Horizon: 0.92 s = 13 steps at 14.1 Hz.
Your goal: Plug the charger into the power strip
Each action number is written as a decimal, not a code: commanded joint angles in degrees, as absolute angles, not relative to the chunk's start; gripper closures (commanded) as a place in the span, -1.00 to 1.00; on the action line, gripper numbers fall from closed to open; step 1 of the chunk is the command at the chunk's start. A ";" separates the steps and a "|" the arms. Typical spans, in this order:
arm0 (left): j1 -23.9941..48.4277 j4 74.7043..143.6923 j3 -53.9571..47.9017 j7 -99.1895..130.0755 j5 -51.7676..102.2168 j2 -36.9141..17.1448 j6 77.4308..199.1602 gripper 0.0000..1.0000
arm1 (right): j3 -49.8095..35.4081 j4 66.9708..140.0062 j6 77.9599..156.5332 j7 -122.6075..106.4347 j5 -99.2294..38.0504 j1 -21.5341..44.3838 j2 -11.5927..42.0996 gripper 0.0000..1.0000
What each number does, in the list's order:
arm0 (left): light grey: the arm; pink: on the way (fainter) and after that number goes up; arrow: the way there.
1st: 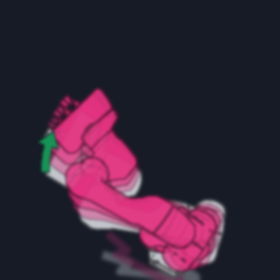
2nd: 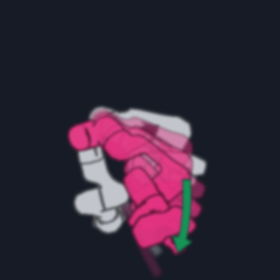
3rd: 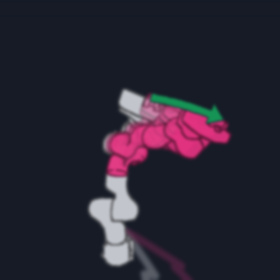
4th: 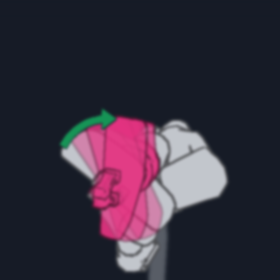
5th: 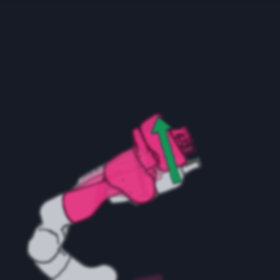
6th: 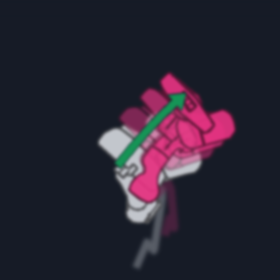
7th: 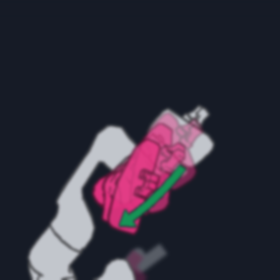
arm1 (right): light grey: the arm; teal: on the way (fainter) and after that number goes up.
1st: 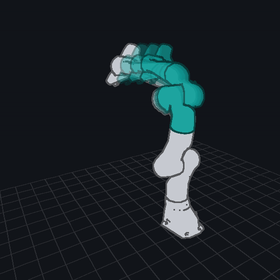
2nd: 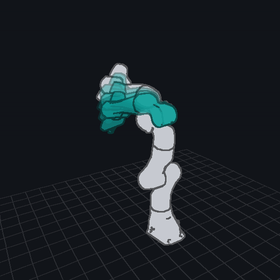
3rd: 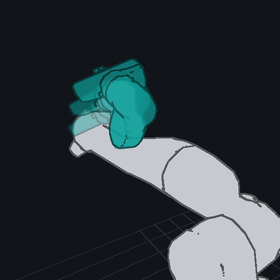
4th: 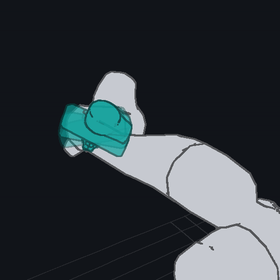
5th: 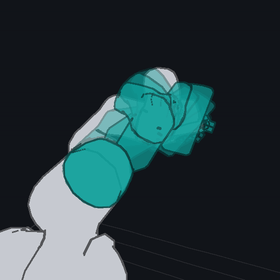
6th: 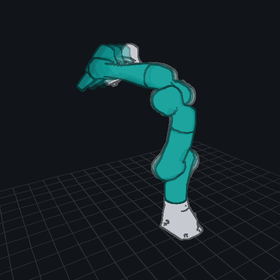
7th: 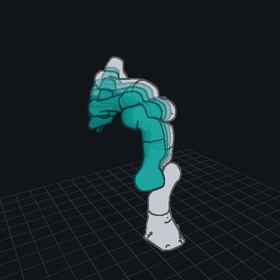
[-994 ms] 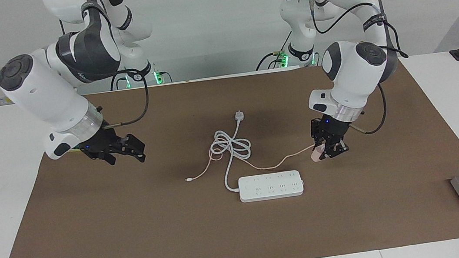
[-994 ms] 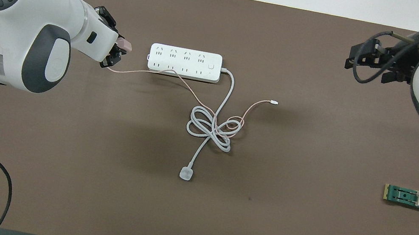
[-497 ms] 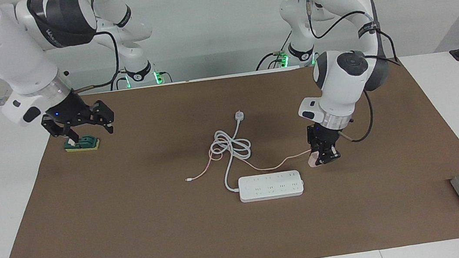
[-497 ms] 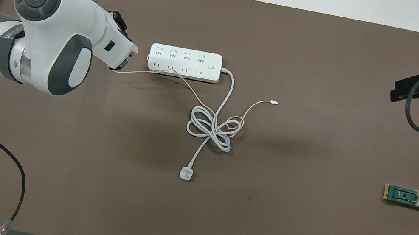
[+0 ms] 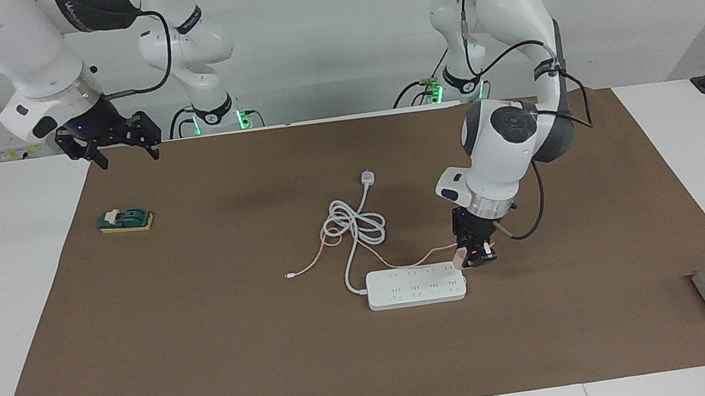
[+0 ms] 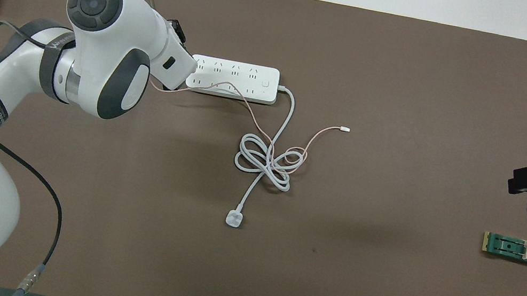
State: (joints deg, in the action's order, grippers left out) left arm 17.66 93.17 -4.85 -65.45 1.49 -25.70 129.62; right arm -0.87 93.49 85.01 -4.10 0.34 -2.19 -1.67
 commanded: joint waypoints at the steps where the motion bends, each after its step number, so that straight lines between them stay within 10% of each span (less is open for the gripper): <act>1: 20.12 91.49 -4.04 -65.66 0.88 -26.98 129.64 1.00 | -1.41 96.15 88.85 -5.80 2.55 -2.99 -2.90 -1.00; 13: 19.60 92.90 -4.04 -65.83 -3.51 -26.89 127.44 1.00 | -1.49 94.31 88.51 -6.06 2.99 -2.90 -2.29 -1.00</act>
